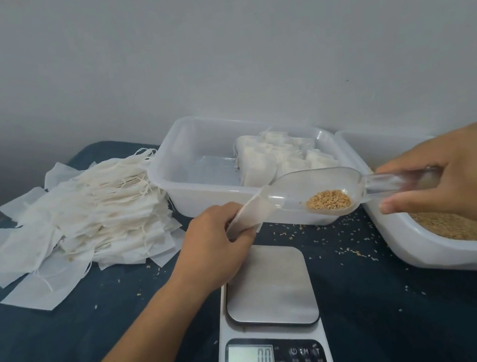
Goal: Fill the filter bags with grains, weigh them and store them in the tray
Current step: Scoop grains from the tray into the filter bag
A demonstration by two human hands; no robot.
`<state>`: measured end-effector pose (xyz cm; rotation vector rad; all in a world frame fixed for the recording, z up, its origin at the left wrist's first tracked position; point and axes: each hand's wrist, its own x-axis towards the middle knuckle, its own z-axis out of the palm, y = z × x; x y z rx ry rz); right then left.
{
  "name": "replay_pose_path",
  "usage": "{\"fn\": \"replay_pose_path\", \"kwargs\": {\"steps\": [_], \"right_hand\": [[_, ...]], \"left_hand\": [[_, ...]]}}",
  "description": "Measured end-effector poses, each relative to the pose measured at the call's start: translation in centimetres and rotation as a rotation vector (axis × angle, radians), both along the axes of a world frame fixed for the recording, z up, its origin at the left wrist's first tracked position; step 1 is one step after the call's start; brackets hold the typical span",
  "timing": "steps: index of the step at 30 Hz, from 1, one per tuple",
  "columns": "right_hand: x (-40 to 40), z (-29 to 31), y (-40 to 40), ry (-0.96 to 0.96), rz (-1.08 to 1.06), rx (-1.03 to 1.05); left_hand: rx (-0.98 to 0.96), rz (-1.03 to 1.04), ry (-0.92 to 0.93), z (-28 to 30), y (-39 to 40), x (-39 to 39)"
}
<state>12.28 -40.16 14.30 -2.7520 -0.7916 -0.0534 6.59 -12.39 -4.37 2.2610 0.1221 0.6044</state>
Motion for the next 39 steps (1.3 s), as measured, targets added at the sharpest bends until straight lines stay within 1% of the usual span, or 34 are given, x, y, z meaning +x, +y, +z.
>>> {"fn": "replay_pose_path", "kwargs": {"steps": [9, 13, 20, 25, 31, 34, 39], "right_hand": [[1.4, 0.8, -0.1, -0.093, 0.048, -0.105], [1.6, 1.0, -0.2, -0.119, 0.057, -0.112], [2.1, 1.2, -0.3, -0.192, 0.084, -0.195], [2.3, 1.0, -0.4, -0.205, 0.089, -0.205], [2.2, 0.5, -0.8, -0.171, 0.053, -0.155], [1.8, 0.0, -1.0, -0.106, 0.028, -0.063], [1.4, -2.7, -1.6, 0.074, 0.01, 0.146]], "left_hand": [[-0.012, -0.028, 0.024, 0.5, -0.2, -0.2], [-0.009, -0.023, 0.041, 0.5, -0.4, -0.2], [0.011, -0.022, 0.038, 0.4, -0.4, -0.1], [0.013, -0.033, 0.025, 0.3, -0.4, -0.1], [0.0, -0.034, 0.026, 0.2, -0.3, 0.0], [-0.05, -0.035, 0.021, 0.4, -0.4, -0.1], [-0.142, -0.065, 0.038, 0.5, -0.5, -0.2]]}}
